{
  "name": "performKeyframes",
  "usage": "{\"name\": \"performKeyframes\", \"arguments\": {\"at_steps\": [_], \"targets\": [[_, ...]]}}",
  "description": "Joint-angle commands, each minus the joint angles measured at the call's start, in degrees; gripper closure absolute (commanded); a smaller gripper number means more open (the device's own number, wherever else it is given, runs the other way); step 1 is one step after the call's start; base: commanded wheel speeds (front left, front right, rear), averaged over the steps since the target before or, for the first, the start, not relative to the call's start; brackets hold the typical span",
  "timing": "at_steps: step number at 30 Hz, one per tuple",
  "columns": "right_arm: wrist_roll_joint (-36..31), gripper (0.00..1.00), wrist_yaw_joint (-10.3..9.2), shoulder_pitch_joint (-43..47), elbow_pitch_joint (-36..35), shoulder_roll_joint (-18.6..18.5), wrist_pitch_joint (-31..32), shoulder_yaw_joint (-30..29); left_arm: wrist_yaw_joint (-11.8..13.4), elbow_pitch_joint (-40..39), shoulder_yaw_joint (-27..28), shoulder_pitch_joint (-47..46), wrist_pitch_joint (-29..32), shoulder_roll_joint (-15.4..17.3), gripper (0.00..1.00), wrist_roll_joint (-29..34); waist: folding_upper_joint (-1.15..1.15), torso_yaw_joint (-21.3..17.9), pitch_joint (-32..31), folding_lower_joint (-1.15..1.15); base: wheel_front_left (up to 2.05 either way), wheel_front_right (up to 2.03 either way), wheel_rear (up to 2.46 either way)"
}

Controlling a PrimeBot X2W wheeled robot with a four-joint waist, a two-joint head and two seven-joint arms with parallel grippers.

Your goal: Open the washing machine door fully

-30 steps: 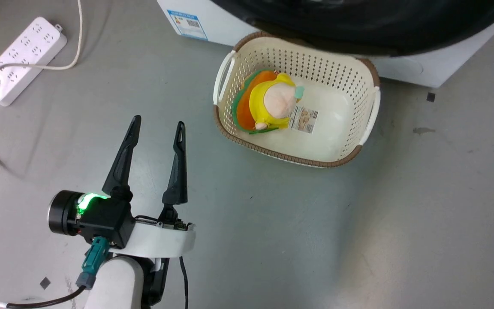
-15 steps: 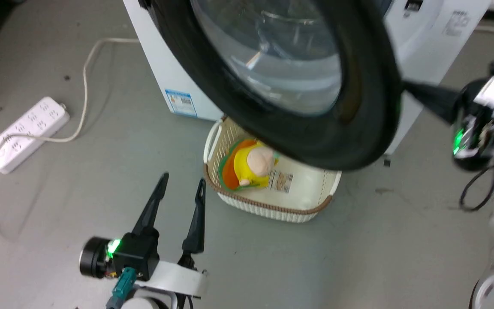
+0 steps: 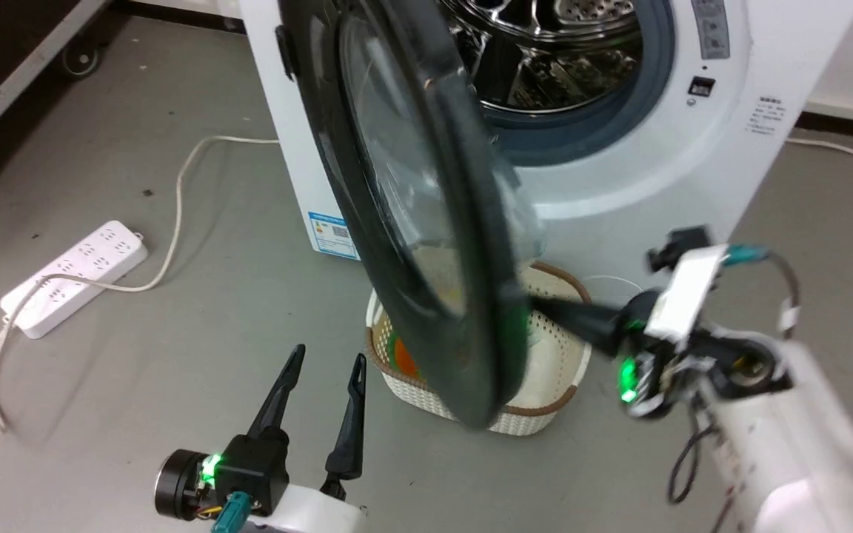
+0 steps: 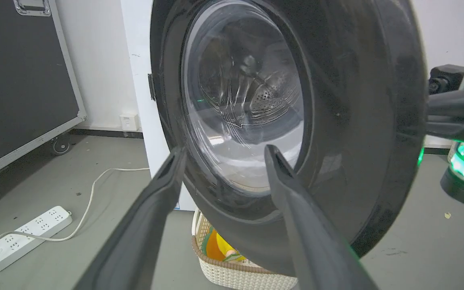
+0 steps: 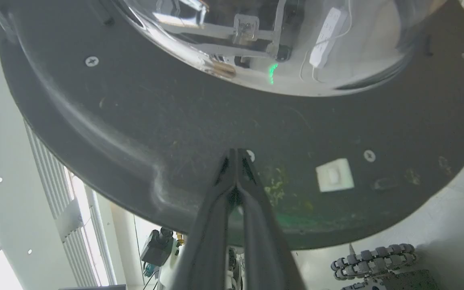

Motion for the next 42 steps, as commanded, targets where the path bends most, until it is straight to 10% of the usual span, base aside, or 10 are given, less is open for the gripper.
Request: {"name": "performKeyframes", "arguments": {"at_steps": [1,13,14,15,29,42], "targets": [[1.3,1.0,0.07,2.1,-0.7,0.4,-0.8,2.0,-0.2,0.1,-0.2,1.1,-0.3,0.1,0.0,0.3,0.0,0.7,-0.6,0.01,0.0,0.0,0.0],[7.7,1.0,0.07,6.0,-7.1,-0.2,-13.4,16.0,1.0,0.2,0.5,3.8,-0.3,0.1,0.0,-0.3,0.0,3.1,-2.1,0.01,0.0,0.0,0.0],[6.6,0.62,0.07,5.9,-7.8,-0.8,-14.9,15.8,0.9,0.1,0.8,3.8,-0.3,0.1,0.0,-0.4,0.0,2.9,-2.2,0.01,0.0,0.0,0.0],[3.1,0.0,0.07,6.7,-11.2,-3.3,-18.9,15.5,0.9,-0.2,2.0,3.9,-0.3,0.1,0.0,-0.3,0.0,1.8,-2.8,0.01,0.0,0.0,0.0],[-43.5,0.0,0.07,17.1,-29.0,-20.4,-58.8,16.3,0.1,-0.9,8.6,5.0,-0.3,1.1,0.0,-0.7,0.0,-6.6,-6.1,0.01,0.0,0.0,0.0],[-77.4,0.0,0.07,39.3,-37.5,-5.5,-66.1,-2.8,-2.6,0.3,11.0,7.8,-0.3,1.6,0.0,-1.2,0.0,-10.1,-7.0,0.01,0.0,0.0,0.0]]}}
